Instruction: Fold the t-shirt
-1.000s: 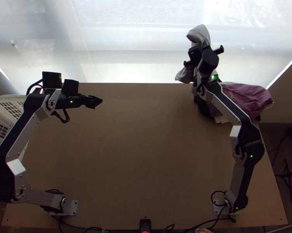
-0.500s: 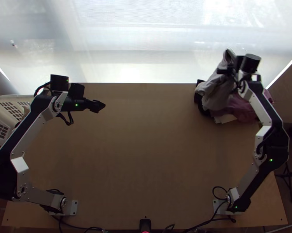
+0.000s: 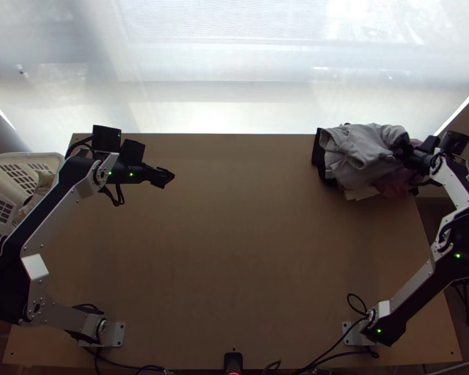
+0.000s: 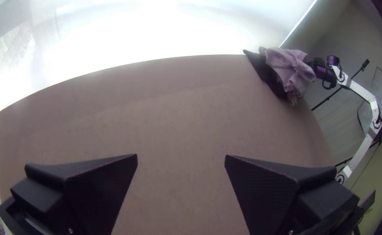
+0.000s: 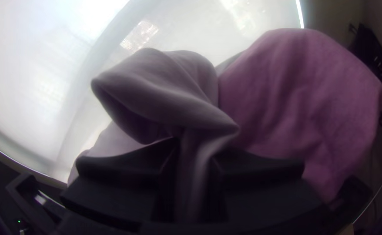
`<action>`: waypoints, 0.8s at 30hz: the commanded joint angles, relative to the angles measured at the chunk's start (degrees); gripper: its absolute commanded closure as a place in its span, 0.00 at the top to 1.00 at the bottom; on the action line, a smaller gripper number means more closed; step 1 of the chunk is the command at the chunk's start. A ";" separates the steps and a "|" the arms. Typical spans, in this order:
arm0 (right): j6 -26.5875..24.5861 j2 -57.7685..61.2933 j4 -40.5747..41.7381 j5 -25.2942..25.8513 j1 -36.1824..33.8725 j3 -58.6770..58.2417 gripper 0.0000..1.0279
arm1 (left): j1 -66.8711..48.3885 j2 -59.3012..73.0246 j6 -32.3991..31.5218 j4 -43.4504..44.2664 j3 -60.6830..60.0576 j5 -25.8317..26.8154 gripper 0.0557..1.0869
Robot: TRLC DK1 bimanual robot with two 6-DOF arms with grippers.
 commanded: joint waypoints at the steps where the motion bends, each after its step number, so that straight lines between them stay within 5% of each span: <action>1: 3.91 -4.34 1.46 -4.54 -3.57 -6.95 0.12 | -1.22 -0.65 0.30 0.15 -0.26 -0.90 0.95; 3: 1.97 -6.36 1.90 -3.31 -3.49 -8.35 0.14 | -1.22 -0.65 0.47 0.15 -0.34 -1.08 0.95; 5: 1.62 -7.51 1.98 -2.52 -3.57 -9.14 0.31 | -1.22 -0.74 0.56 0.15 -0.61 -1.08 0.95; 15: -4.53 -16.56 2.16 3.90 -4.63 -13.01 0.79 | -1.31 -1.71 1.88 -0.29 -1.49 -1.43 0.95; 20: -7.87 -20.34 2.07 8.82 -7.44 -14.15 0.81 | -1.48 -2.06 1.88 -0.38 -1.49 -1.52 0.95; 24: -17.10 -26.75 1.37 14.71 -2.26 -12.13 0.76 | -1.66 -3.11 1.70 -0.38 -1.75 -1.52 0.95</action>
